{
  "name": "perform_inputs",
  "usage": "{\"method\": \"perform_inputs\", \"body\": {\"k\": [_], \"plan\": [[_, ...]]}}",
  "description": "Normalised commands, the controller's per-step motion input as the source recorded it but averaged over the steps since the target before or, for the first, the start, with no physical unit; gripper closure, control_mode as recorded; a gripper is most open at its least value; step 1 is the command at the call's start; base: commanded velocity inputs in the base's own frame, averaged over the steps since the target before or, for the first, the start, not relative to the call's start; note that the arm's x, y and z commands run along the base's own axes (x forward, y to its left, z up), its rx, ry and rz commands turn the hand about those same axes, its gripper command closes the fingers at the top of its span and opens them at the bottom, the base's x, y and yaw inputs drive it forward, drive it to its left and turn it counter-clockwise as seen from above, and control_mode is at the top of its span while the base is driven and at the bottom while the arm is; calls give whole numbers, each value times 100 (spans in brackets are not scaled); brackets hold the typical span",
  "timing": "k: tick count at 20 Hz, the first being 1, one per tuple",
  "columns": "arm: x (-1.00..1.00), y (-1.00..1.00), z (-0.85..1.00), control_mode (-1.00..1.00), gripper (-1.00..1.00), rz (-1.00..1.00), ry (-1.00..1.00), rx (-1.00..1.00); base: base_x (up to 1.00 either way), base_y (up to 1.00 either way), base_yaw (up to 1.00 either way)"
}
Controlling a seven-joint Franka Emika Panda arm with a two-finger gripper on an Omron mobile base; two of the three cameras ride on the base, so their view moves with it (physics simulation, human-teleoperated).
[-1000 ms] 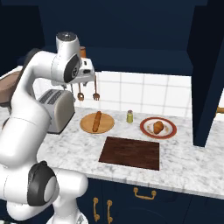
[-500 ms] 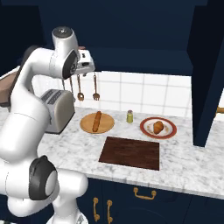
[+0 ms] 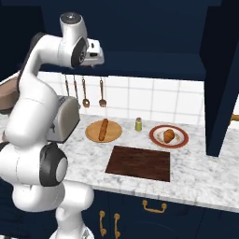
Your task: From the different types of pastries on the counter, select a croissant and place it on the cutting board. Then retrieve a jar of jam from the cabinet and place it alongside the croissant on the cutting board.
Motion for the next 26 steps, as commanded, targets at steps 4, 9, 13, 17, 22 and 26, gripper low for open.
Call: {"method": "perform_inputs", "body": {"k": [4, 9, 13, 17, 22, 26], "plan": [[7, 16, 32, -100, -100, -10, -3, 3, 0, 0, 0], [16, 29, 4, -100, -100, -10, -16, 0, 0, 0, 0], [30, 6, 1, -100, -100, -6, -22, 0, 0, 0, 0], [26, -2, 0, -100, -100, -3, -11, 1, 0, 0, 0], [41, -1, 3, -100, -100, 0, 0, 5, 0, 0, 0], [52, -8, 11, -100, -100, 0, 0, 10, 0, 0, 0]]}}
